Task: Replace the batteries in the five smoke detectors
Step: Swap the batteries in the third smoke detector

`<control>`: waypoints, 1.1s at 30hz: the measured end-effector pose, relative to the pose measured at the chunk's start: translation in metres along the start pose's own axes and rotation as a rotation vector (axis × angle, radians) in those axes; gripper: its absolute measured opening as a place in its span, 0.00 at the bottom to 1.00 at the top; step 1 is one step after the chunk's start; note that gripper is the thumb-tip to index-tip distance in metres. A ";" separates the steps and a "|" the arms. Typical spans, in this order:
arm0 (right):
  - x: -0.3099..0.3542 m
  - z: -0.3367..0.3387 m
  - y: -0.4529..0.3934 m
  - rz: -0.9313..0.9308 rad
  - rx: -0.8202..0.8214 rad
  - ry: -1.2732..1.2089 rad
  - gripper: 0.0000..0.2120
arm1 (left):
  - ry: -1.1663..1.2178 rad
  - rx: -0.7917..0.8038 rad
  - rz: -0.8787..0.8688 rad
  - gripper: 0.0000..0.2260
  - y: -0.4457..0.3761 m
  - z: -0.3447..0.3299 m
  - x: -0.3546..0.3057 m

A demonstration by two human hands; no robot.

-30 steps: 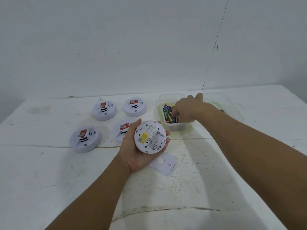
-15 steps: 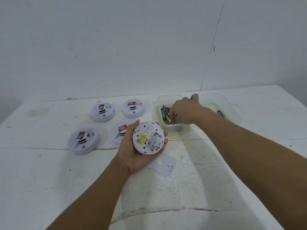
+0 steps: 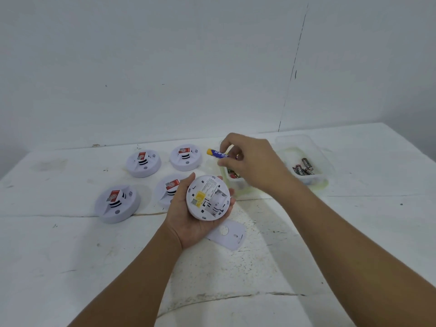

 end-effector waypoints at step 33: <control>-0.049 -0.086 0.104 -0.253 -0.442 -0.783 0.05 | -0.090 0.055 -0.021 0.25 0.001 0.002 0.000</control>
Point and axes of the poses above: each hand's wrist, its own y-axis away from the middle knuckle, its own z-axis out of the back of the hand, x = y × z, the point moved 7 cm from there along -y, towards the middle knuckle, and after that the axes turned 10 degrees about z, right-handed, at the moved point
